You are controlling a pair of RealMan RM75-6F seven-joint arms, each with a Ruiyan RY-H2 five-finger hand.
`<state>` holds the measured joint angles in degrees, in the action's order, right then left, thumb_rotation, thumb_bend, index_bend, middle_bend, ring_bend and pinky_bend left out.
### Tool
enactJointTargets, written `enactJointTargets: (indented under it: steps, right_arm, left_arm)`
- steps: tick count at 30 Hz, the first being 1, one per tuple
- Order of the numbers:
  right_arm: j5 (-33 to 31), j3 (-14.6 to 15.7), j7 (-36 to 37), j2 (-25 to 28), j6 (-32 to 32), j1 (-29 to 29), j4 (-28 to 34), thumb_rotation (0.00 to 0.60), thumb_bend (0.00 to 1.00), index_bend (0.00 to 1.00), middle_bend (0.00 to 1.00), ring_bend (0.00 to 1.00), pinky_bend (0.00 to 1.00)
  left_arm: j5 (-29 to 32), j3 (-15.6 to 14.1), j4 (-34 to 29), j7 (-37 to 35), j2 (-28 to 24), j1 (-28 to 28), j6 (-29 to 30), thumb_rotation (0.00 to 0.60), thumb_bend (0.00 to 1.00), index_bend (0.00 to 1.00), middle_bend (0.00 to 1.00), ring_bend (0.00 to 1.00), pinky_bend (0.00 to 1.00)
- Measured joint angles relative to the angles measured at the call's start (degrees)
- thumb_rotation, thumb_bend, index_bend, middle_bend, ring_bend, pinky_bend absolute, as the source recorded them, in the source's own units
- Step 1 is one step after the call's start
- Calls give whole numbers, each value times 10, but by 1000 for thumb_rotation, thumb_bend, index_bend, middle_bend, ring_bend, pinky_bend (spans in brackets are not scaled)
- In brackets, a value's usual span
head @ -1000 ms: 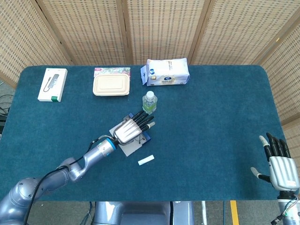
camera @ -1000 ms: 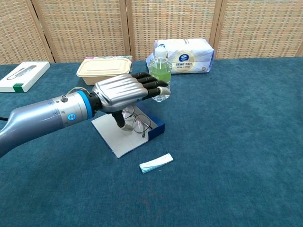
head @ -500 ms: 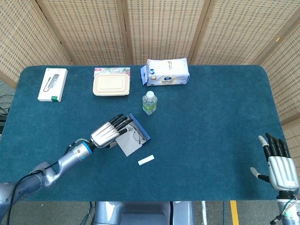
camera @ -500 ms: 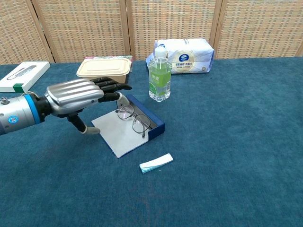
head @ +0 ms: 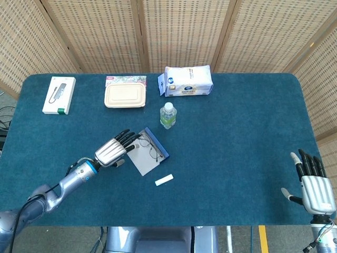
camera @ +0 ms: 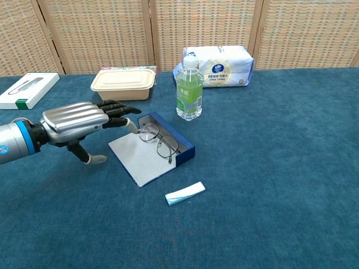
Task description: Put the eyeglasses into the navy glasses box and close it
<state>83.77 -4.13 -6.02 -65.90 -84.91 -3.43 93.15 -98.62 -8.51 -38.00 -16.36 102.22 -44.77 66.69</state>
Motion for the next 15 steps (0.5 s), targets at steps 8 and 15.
enactJointTargets:
  steps: [8,15]
  right_arm:
    - [0,0,3,1,1,0,0,600,208,9,0,0,0]
    - [1,1,6,2,1,0,-1,600,208,9,0,0,0]
  left_arm:
    - [2,4,39,-12,27,1,-10,600,310,210,0,0,0]
    - [3,8,67,-20,48,-2,-17,600,310,220,0,0,0]
